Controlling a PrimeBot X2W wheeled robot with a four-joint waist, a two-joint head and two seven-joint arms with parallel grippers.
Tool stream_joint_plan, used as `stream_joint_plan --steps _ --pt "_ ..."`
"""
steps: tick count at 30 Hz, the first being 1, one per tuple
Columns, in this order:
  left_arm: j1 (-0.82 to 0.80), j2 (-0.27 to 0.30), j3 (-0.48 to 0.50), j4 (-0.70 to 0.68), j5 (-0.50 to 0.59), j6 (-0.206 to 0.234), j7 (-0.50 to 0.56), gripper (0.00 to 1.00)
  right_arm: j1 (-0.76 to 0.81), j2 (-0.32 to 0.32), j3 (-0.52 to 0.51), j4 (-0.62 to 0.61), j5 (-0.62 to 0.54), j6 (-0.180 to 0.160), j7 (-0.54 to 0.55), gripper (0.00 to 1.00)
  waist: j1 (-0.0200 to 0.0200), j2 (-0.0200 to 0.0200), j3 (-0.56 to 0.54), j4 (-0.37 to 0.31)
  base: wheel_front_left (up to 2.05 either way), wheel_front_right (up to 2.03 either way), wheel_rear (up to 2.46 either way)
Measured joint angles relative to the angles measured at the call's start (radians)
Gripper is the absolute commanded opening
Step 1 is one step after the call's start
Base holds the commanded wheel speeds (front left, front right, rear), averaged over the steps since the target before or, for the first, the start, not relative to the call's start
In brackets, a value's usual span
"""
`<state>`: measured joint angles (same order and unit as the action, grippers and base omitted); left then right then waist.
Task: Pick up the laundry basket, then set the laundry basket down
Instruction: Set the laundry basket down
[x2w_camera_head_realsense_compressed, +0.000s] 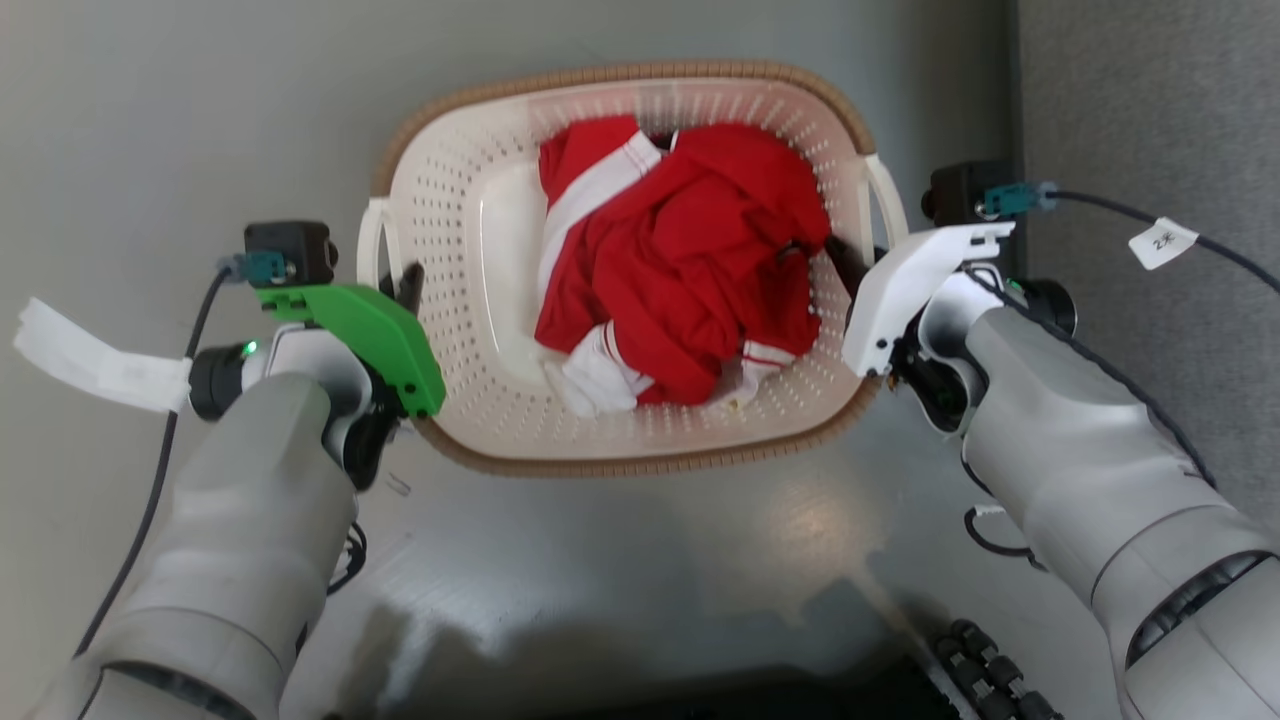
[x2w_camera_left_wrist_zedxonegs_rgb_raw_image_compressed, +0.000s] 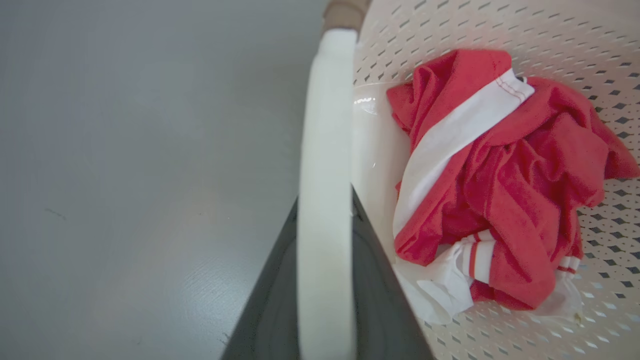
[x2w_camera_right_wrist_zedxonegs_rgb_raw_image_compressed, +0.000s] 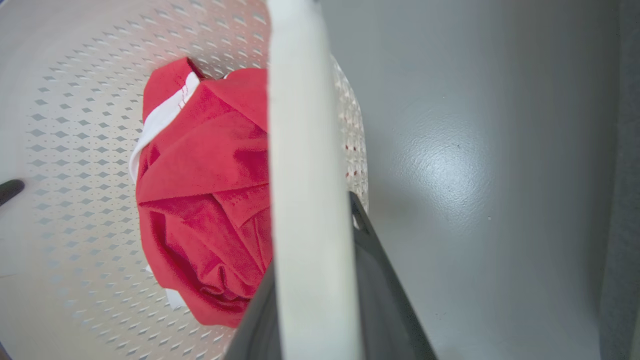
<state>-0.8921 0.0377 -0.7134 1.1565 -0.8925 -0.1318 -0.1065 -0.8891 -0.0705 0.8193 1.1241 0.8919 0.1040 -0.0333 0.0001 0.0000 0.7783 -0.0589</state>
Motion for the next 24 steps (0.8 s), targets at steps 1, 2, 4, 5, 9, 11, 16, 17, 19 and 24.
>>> stream_joint_plan --steps 1,2,4,5,9,11,16,17,19,24 --pt "-0.005 0.0 0.0 0.0 0.0 0.0 -0.003 0.0 -0.005 0.0 0.0 0.001 0.0 0.0 -0.007 0.0 0.0 0.0 0.008 0.0 0.0 0.0 0.0" --pt "-0.012 0.0 0.0 0.0 0.0 0.0 -0.011 0.0 -0.01 0.0 0.0 0.001 0.0 0.0 -0.014 0.0 0.0 0.0 0.017 0.001 0.0 0.0 0.0" --pt "-0.034 0.0 0.0 0.0 0.012 0.0 -0.025 0.0 -0.026 -0.001 0.0 0.003 -0.001 0.0 -0.037 0.0 0.0 0.0 0.042 0.003 0.0 0.0 0.0" --pt "-0.04 0.0 0.0 0.001 0.018 0.0 -0.031 0.0 -0.031 -0.001 0.0 0.004 -0.002 0.0 -0.044 0.0 0.0 0.0 0.05 0.004 0.0 0.0 0.0" --pt "-0.053 0.0 -0.003 0.007 0.025 0.0 -0.048 0.0 -0.044 -0.001 0.002 0.008 -0.004 0.0 -0.064 0.0 0.0 0.0 0.081 0.008 0.0 0.0 0.0" --pt "-0.056 0.0 -0.004 0.013 0.027 0.0 -0.054 0.0 -0.046 0.0 0.003 0.009 -0.008 0.0 -0.072 0.0 0.0 0.0 0.094 0.01 0.0 0.0 0.0" --pt "-0.059 -0.005 -0.007 0.025 0.028 0.0 -0.072 0.0 -0.047 0.001 0.009 0.015 -0.013 0.0 -0.094 0.0 0.0 0.0 0.123 0.015 0.0 0.0 0.0" --pt "-0.06 -0.005 -0.007 0.026 0.029 0.0 -0.075 0.0 -0.047 0.001 0.01 0.016 -0.013 0.001 -0.1 0.0 0.0 0.0 0.128 0.016 0.0 0.0 0.0" --pt "-0.062 -0.005 -0.008 0.027 0.029 0.0 -0.081 0.0 -0.049 0.001 0.012 0.017 -0.013 0.001 -0.11 0.0 0.0 0.0 0.137 0.017 0.0 0.0 0.0" --pt "-0.072 -0.007 -0.01 0.031 0.038 0.0 -0.097 0.0 -0.053 0.002 0.016 0.023 -0.013 0.001 -0.137 0.0 0.0 0.0 0.155 0.019 0.0 0.0 0.0"
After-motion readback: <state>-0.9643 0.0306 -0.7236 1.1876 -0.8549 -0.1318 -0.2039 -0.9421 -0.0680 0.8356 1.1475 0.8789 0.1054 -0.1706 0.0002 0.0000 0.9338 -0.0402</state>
